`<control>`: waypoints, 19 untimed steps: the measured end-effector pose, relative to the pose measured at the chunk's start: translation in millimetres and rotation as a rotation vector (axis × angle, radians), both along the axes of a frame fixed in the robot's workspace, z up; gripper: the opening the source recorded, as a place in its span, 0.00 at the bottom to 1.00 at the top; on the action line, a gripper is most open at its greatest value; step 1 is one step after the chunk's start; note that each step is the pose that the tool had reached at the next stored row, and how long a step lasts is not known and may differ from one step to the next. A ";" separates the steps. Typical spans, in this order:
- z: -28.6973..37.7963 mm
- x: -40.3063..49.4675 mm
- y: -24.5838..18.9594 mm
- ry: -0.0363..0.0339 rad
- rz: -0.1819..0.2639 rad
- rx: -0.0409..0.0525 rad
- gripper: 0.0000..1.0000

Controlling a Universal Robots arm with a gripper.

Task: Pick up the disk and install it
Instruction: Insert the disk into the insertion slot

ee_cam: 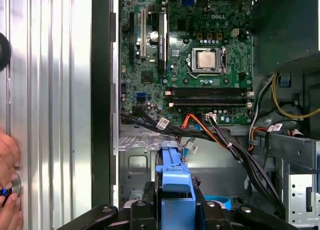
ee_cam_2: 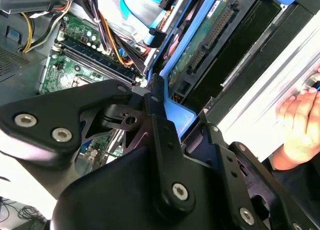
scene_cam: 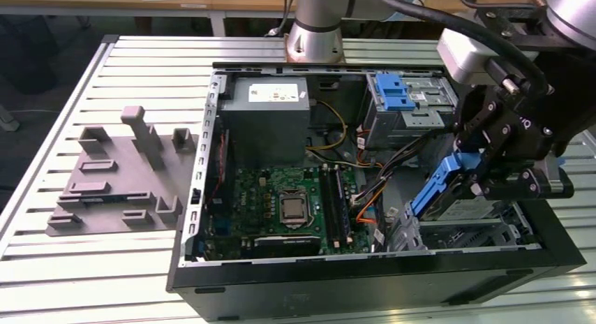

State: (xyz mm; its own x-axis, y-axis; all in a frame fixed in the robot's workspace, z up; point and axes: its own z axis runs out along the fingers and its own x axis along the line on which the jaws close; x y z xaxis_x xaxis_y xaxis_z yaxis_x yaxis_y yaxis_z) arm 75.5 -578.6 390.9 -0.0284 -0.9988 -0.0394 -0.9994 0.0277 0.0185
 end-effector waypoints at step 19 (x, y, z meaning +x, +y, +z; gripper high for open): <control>-19.6 0.9 0.0 0.0000 0.000 0.0000 0.36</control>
State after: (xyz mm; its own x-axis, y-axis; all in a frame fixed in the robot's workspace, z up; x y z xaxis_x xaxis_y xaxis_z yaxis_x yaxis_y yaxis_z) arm 76.4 -578.6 371.3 -0.0284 -0.9988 -0.0394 -0.9994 0.0277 0.0185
